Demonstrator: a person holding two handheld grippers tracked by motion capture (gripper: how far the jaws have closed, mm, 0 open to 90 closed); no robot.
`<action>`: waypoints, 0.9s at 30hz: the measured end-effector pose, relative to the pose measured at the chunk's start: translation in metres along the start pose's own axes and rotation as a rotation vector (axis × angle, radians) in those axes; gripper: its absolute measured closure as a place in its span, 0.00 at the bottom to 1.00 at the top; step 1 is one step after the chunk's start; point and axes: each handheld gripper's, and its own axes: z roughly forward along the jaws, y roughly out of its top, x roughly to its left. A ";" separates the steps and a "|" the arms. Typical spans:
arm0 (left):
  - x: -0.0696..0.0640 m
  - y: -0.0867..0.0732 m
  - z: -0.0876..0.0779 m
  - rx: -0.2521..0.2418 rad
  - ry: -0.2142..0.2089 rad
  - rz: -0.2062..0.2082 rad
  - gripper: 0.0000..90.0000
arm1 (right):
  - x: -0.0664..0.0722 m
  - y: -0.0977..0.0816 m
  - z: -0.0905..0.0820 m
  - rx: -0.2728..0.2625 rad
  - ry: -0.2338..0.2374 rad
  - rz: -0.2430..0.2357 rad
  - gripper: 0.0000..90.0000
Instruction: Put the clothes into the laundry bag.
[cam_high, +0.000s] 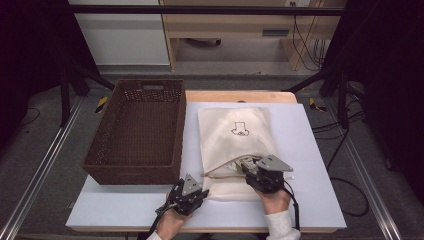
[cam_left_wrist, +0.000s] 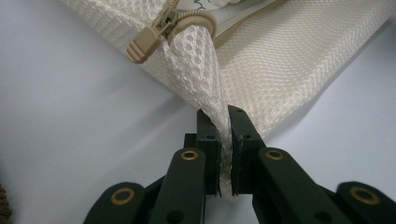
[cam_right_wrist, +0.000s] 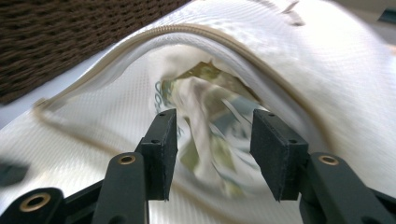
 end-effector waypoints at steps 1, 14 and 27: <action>0.000 0.000 0.000 0.000 -0.001 -0.001 0.93 | -0.003 -0.002 -0.009 -0.007 -0.015 -0.011 0.57; 0.001 0.001 0.000 0.002 -0.004 -0.019 0.92 | -0.054 -0.048 -0.017 0.178 -0.113 0.116 0.80; 0.008 0.015 -0.011 -0.039 -0.030 -0.041 0.61 | -0.057 -0.065 -0.029 0.169 -0.043 0.125 0.61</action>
